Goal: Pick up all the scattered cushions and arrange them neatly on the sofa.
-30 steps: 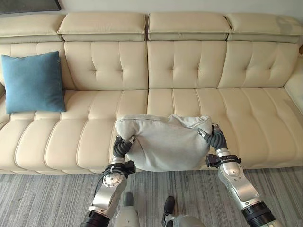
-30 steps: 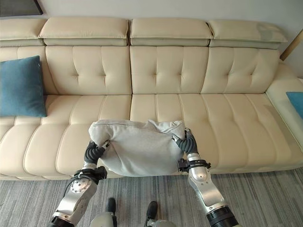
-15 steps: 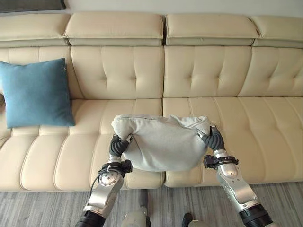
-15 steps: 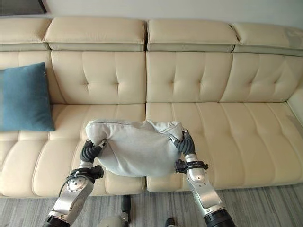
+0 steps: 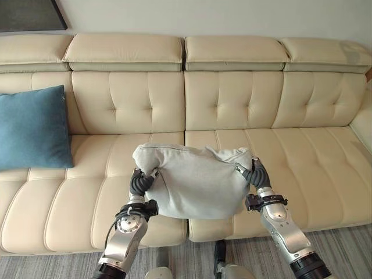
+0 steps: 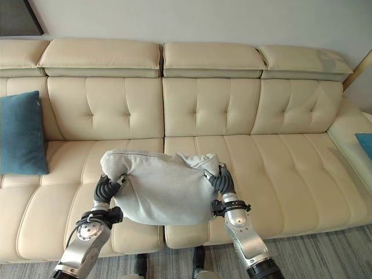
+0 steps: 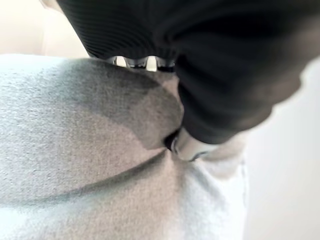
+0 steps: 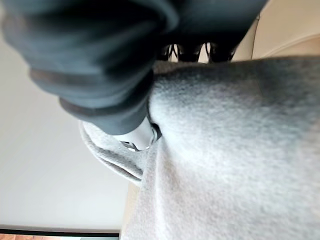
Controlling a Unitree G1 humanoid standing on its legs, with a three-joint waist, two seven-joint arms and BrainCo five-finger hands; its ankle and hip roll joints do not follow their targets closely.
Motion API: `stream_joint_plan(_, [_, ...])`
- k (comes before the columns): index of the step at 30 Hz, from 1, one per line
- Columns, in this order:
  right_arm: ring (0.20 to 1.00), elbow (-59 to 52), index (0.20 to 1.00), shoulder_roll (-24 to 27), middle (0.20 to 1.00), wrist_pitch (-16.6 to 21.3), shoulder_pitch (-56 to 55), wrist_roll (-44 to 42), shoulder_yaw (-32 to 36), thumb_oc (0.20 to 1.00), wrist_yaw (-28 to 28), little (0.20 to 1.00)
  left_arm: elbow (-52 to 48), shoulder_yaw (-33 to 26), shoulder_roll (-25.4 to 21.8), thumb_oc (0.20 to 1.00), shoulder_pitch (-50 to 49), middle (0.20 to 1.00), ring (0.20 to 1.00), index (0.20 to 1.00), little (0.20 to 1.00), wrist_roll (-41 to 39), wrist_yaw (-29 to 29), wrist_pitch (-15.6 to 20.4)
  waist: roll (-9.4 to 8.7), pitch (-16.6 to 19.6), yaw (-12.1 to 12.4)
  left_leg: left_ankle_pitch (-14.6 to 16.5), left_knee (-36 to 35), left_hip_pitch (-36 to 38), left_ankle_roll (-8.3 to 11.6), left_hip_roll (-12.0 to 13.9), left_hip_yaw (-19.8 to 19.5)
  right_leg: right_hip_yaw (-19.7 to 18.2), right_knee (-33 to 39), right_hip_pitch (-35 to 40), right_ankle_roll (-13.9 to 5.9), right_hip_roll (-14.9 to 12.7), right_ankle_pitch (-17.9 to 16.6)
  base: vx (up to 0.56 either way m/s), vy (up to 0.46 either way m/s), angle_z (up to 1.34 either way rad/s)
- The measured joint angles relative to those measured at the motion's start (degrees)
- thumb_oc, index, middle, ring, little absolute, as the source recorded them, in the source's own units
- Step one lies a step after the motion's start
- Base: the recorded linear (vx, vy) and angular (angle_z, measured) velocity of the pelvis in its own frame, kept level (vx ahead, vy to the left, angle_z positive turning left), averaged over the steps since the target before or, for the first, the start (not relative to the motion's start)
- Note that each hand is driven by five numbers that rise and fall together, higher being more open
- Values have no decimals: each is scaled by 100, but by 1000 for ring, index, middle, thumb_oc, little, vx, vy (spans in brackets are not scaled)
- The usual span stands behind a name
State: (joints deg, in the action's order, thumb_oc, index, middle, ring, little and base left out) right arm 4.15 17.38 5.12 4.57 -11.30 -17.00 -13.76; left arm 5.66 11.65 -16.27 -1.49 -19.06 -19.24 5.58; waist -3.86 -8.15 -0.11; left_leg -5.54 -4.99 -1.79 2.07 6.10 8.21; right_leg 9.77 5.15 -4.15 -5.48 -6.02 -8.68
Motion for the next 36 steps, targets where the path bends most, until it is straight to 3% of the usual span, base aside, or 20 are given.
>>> stream_joint_plan(2, [200,23,200,64,200,-5,115,1,-45,200,-67,200,0,0,32,200,5,200,200,200,200,2,-90,0,30,81,1,-8,1,0,16,6,-8,11,0,2,101,11,-6,59,-3,6])
stream_joint_plan(15, [200,467,200,-137,200,-27,951,0,-139,200,-428,200,46,-50,-166,200,851,200,200,200,200,19,-568,-4,65,129,62,-54,37,-30,96,-59,-138,148,-4,73,110,-56,-77,45,11,7])
stream_joint_plan(25, [200,1286,200,-400,200,-69,1281,-11,-488,200,-661,200,1132,193,-224,200,1342,200,200,200,200,283,-864,-42,55,232,58,-125,40,-575,114,-48,-159,155,-32,-470,167,-39,-136,4,7,0])
stream_joint_plan(32, [200,2334,200,-432,200,-50,2729,-19,-542,200,-1031,200,2304,628,-542,200,2950,200,200,200,200,671,-1159,-94,59,228,61,-284,40,-1185,160,-45,-288,277,-33,-1015,199,-30,-227,-10,11,8])
stream_joint_plan(36, [200,2379,200,-424,200,-26,2866,-92,-561,200,-1131,200,2394,647,-647,200,3227,200,200,200,200,745,-1249,-92,57,220,58,-314,41,-1245,144,-45,-281,280,-33,-1075,212,-23,-254,4,5,2])
